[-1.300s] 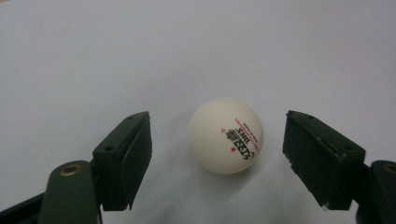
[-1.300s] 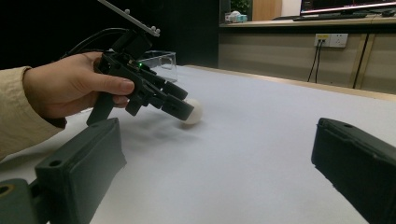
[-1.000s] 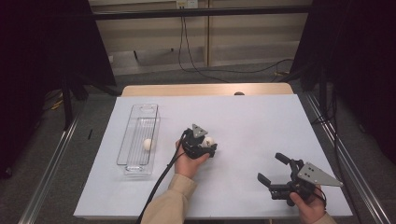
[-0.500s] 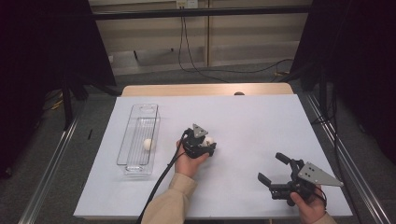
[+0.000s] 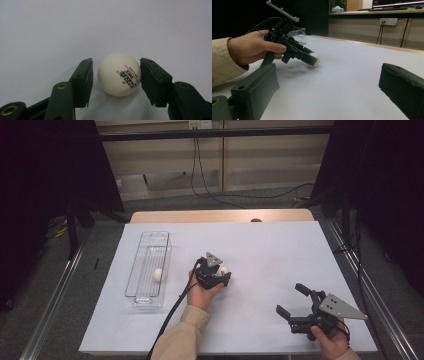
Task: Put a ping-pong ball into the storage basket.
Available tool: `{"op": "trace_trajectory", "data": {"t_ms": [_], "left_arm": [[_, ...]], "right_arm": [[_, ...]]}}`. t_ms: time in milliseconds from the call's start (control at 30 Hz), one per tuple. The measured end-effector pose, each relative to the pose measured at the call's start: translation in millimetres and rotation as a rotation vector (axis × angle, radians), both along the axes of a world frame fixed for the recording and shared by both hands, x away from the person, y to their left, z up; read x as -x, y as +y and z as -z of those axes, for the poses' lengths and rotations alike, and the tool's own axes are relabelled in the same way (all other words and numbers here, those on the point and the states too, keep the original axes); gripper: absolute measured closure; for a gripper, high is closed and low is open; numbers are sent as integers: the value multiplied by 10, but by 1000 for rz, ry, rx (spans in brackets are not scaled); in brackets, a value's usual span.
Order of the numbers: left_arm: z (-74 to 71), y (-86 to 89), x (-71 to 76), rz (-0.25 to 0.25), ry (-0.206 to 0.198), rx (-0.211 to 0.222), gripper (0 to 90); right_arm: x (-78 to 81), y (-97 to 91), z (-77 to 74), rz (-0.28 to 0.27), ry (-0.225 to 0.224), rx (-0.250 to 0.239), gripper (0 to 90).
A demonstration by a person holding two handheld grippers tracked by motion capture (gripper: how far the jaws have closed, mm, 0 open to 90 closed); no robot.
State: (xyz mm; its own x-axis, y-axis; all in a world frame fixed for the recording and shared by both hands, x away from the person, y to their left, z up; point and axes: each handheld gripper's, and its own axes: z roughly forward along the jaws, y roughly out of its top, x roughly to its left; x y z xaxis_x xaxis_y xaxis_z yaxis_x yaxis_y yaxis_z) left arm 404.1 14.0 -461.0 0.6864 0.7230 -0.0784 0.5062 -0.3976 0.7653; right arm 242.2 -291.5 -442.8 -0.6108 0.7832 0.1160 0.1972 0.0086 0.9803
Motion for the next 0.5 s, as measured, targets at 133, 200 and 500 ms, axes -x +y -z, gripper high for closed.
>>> {"op": "trace_trajectory", "data": {"t_ms": [133,200,500], "left_arm": [[5,-3,-5,4,2,-4,459],[7,-1,-7,6,4,-3,465],[20,-7,-11,10,17,3,498]], "right_arm": [[1,2,1,-1,1,0,18],[1,1,1,-2,1,1,18],[0,-1,3,-1,3,-1,18]]}}
